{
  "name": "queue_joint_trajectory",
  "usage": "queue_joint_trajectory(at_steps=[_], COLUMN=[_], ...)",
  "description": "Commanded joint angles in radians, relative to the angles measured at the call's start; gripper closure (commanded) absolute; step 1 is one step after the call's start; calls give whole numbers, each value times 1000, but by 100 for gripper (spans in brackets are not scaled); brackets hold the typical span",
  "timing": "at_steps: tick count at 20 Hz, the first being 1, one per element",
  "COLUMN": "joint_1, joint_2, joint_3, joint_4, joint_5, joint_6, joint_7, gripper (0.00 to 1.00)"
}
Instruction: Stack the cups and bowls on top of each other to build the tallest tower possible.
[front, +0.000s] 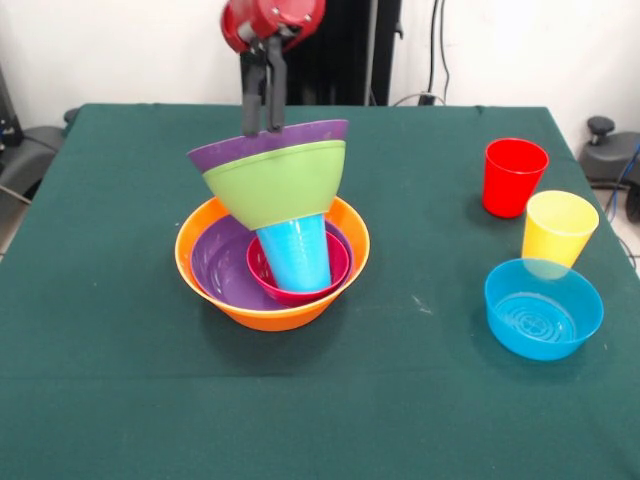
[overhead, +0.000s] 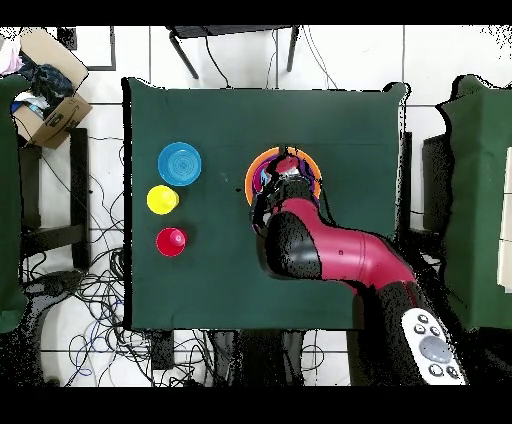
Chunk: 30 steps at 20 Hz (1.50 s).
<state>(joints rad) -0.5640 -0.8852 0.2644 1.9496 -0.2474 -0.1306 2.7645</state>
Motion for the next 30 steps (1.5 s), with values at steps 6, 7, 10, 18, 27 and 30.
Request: queue_joint_trajectory(at_steps=[6,7,10,18,27,30], joint_1=[2,1,-3,3,-92,-126], joint_2=[85,85,75,-67,-93,-72], joint_3=[86,87,85,71,199,240], joint_4=[-4,-3,-1,15,122,171], joint_5=[6,6,7,59,85,101], joint_6=[-30,-29,-16,169,144,116], joint_7=[77,76,69,22,80,113], gripper=[0,0,0,0,0,0])
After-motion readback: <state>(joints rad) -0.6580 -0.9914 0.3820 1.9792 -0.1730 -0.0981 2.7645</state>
